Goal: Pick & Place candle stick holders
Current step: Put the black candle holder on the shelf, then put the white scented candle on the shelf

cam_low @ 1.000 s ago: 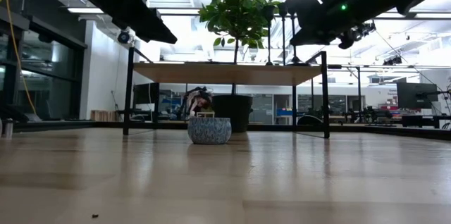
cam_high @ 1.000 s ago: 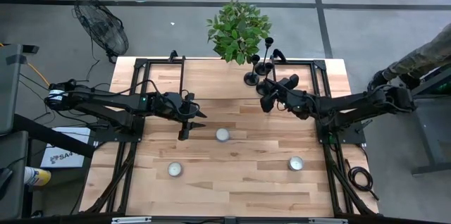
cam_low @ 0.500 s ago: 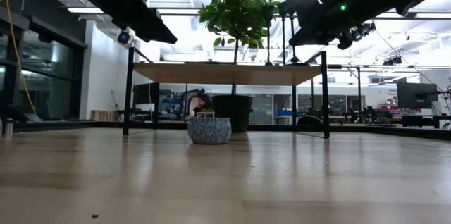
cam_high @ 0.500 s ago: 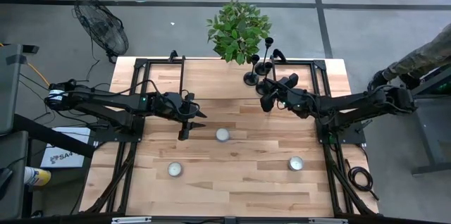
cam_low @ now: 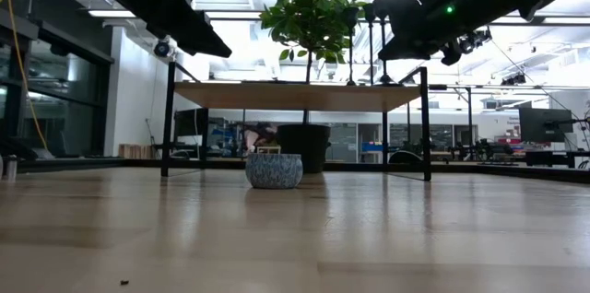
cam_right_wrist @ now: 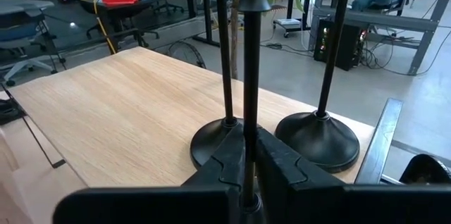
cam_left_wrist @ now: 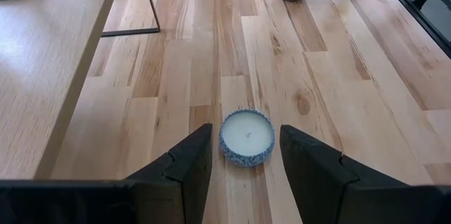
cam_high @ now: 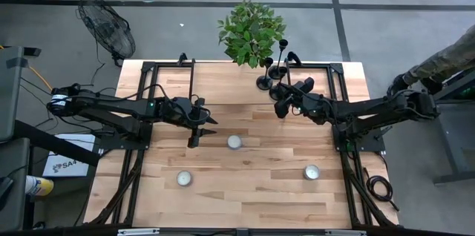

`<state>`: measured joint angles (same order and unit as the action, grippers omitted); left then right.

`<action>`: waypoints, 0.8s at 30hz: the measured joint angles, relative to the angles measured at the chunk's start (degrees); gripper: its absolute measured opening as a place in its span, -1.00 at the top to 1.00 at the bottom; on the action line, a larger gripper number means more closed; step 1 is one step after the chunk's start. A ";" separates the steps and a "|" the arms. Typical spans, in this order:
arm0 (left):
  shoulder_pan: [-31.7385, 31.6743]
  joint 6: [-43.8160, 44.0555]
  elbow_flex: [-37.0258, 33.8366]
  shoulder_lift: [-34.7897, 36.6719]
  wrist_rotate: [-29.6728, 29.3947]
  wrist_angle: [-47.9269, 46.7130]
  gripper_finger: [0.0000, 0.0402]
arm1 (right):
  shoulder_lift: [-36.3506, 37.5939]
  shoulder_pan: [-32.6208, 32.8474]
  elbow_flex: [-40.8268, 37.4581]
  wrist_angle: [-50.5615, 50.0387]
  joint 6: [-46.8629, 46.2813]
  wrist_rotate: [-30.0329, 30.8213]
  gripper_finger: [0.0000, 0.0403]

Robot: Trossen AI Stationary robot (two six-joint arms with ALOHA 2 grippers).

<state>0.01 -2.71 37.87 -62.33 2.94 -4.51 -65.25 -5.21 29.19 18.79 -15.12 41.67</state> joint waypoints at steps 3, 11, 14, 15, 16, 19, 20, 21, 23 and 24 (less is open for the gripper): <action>0.00 0.00 0.00 0.00 0.00 -0.04 0.19 | 0.00 0.00 0.00 -0.07 -0.39 -0.06 0.88; 0.01 -0.01 -0.02 -0.02 0.00 -0.53 0.19 | -0.22 0.02 -0.22 -1.70 -1.46 -0.74 0.62; 0.01 -0.01 -0.02 -0.02 0.00 -0.60 0.19 | -0.17 0.02 -0.22 -1.21 -1.48 -0.48 0.49; 0.00 -0.01 -0.02 -0.02 0.00 -0.57 0.19 | -0.17 0.02 -0.22 -1.14 -1.48 -0.36 0.45; 0.00 -0.01 -0.02 -0.02 0.00 -0.59 0.19 | -0.17 0.02 -0.22 -1.14 -1.46 -0.23 0.41; 0.00 -0.01 -0.02 -0.02 0.00 -0.59 0.19 | -0.14 0.02 -0.22 -0.93 -1.45 -0.16 0.29; 0.00 -0.01 -0.02 -0.02 0.00 -0.61 0.19 | -0.13 0.02 -0.20 -0.87 -1.44 -0.13 0.25; 0.00 -0.01 -0.02 -0.02 0.01 -0.63 0.19 | -0.13 0.02 -0.20 -0.83 -1.42 -0.12 0.21; 0.02 -0.01 -0.02 -0.02 0.01 -0.78 0.19 | -0.02 0.02 -0.20 -0.82 -1.42 -0.08 0.15; 0.00 -0.01 -0.02 -0.02 0.00 -0.93 0.19 | 0.03 0.02 -0.17 -0.73 -1.41 -0.06 0.13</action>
<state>0.01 -2.72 37.85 -62.35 2.94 -5.45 -65.23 -5.19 29.02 18.06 -16.53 41.60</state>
